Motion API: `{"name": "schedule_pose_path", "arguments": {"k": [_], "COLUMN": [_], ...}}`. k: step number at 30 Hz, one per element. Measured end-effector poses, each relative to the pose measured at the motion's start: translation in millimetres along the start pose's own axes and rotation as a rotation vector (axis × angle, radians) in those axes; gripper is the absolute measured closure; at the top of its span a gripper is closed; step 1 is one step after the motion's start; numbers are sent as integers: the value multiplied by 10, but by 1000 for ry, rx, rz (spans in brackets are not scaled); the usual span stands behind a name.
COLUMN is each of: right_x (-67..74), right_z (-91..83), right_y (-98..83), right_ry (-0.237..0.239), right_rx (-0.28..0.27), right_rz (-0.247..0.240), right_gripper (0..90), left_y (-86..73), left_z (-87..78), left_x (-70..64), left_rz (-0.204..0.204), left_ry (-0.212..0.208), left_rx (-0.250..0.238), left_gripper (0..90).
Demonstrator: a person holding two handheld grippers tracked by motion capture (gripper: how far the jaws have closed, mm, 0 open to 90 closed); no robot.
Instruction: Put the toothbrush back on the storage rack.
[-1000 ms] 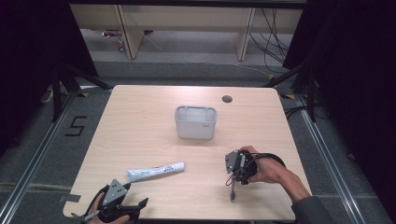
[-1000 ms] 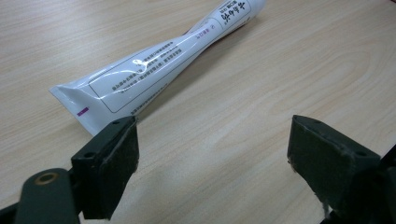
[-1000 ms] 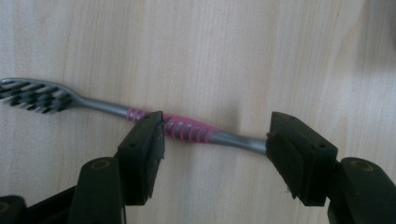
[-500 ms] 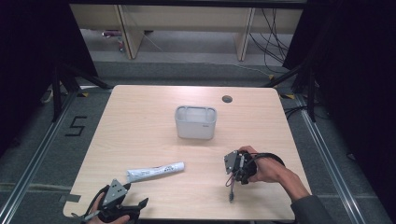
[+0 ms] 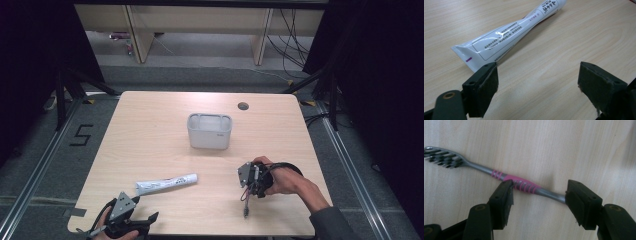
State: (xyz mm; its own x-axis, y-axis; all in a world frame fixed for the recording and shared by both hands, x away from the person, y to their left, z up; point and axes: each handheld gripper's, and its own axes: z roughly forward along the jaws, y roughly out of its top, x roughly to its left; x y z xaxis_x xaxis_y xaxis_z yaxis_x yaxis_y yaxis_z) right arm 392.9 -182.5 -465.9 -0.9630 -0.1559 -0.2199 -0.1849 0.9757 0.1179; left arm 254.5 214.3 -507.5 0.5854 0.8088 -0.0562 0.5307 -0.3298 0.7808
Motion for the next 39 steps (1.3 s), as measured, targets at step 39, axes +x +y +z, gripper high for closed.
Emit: {"name": "schedule_pose_path", "arguments": {"k": [39], "right_x": [2], "right_z": [94], "right_y": [63], "right_ry": [68], "right_rx": [27], "right_rz": [21], "right_gripper": [559], "left_y": [-2], "left_z": [-1], "left_x": [1], "left_rz": [0], "left_ry": [4], "left_rx": [3], "left_gripper": [163]}}
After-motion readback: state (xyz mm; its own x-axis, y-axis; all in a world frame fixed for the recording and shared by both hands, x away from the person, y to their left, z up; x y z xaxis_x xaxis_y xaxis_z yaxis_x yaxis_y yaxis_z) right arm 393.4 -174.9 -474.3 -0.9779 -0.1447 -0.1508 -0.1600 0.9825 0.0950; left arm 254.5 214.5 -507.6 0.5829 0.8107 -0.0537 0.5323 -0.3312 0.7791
